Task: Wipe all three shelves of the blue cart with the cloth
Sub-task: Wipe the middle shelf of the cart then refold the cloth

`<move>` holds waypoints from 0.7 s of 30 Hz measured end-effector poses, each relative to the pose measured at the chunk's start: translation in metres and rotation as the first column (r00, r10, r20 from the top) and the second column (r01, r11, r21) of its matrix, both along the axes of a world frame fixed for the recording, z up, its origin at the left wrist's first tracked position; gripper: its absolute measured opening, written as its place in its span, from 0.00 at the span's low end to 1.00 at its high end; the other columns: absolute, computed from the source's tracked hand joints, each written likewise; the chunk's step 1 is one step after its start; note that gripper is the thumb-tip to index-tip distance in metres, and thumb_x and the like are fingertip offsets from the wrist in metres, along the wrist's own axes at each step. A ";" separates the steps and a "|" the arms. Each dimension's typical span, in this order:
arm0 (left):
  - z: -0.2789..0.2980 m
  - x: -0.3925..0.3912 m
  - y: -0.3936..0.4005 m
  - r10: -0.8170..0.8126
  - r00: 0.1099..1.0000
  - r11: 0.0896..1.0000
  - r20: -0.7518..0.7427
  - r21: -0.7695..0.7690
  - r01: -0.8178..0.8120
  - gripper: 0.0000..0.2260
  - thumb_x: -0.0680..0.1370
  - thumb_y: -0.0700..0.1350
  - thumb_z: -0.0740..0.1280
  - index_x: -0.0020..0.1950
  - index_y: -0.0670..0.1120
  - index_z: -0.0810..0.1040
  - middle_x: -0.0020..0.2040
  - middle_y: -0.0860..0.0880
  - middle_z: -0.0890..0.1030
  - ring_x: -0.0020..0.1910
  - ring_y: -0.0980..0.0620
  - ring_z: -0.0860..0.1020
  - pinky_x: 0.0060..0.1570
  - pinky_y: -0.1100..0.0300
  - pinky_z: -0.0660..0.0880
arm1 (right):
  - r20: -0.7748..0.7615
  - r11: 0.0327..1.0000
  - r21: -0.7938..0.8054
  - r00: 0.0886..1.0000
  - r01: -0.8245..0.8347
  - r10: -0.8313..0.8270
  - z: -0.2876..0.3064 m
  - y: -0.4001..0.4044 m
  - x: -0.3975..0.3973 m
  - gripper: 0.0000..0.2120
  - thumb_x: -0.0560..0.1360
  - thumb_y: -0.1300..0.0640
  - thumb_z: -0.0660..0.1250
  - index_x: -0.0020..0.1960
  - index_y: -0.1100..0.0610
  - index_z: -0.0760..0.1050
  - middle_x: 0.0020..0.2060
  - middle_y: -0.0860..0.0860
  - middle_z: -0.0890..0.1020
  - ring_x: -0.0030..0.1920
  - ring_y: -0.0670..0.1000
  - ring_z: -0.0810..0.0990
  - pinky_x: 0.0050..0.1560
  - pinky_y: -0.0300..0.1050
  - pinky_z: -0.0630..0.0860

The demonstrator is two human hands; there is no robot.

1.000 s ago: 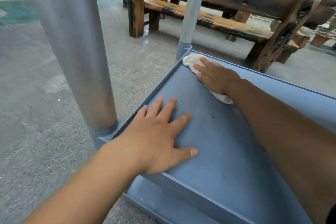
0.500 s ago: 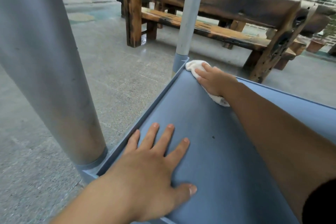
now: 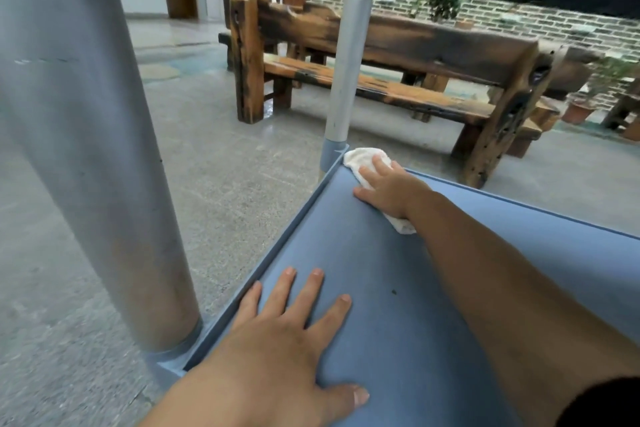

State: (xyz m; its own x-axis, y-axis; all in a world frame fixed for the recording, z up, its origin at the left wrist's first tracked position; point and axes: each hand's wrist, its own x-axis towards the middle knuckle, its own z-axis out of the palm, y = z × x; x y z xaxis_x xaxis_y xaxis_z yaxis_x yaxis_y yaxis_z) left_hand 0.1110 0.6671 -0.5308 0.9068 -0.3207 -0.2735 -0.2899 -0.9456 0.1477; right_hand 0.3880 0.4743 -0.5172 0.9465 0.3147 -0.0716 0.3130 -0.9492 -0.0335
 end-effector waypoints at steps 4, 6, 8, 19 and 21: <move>0.002 -0.001 0.001 0.000 1.000 1.000 0.007 -0.012 0.000 0.42 0.64 0.78 0.46 0.71 0.69 0.28 0.74 0.59 0.25 0.72 0.50 0.24 0.71 0.44 0.29 | -0.009 1.000 -0.002 1.000 -0.013 0.013 0.002 0.000 -0.014 0.36 0.69 0.27 0.48 0.75 0.36 0.50 0.78 0.41 0.44 0.78 0.52 0.47 0.70 0.63 0.59; 0.001 -0.002 0.001 0.003 1.000 1.000 0.019 -0.027 -0.002 0.42 0.62 0.78 0.45 0.71 0.69 0.28 0.74 0.59 0.26 0.72 0.51 0.24 0.71 0.45 0.28 | 0.001 1.000 0.007 1.000 -0.010 0.010 0.001 -0.002 -0.021 0.37 0.68 0.26 0.47 0.75 0.36 0.49 0.78 0.41 0.45 0.78 0.52 0.48 0.70 0.62 0.59; 0.001 -0.002 0.002 0.005 1.000 0.999 0.022 -0.032 -0.004 0.42 0.62 0.79 0.44 0.71 0.70 0.29 0.74 0.59 0.26 0.72 0.52 0.24 0.71 0.45 0.29 | 0.002 1.000 0.019 1.000 -0.019 0.019 0.000 -0.003 -0.030 0.39 0.67 0.26 0.46 0.75 0.37 0.49 0.78 0.41 0.45 0.78 0.52 0.48 0.71 0.61 0.59; 0.007 -0.003 0.004 0.007 1.000 1.000 0.002 0.017 -0.007 0.40 0.67 0.78 0.47 0.72 0.70 0.31 0.75 0.58 0.28 0.74 0.51 0.27 0.73 0.45 0.31 | -0.035 0.974 -0.039 0.974 -0.224 0.223 0.002 -0.018 -0.142 0.34 0.78 0.33 0.52 0.79 0.43 0.47 0.79 0.45 0.42 0.78 0.53 0.42 0.75 0.54 0.49; 0.007 -0.002 0.004 0.011 1.000 1.000 -0.001 0.026 -0.011 0.39 0.68 0.78 0.47 0.71 0.70 0.30 0.75 0.58 0.28 0.74 0.51 0.27 0.73 0.45 0.32 | -0.004 0.945 -0.054 0.946 -0.324 0.324 0.006 -0.023 -0.177 0.32 0.79 0.36 0.53 0.79 0.45 0.48 0.79 0.48 0.44 0.79 0.55 0.44 0.76 0.53 0.47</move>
State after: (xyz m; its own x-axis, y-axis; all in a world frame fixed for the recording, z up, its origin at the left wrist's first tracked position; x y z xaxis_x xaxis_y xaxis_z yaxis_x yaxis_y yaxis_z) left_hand 0.1088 0.6713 -0.5234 0.9099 -0.3036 -0.2826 -0.2794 -0.9522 0.1235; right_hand 0.2108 0.4512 -0.5117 0.7945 0.6002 -0.0921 0.6039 -0.7969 0.0162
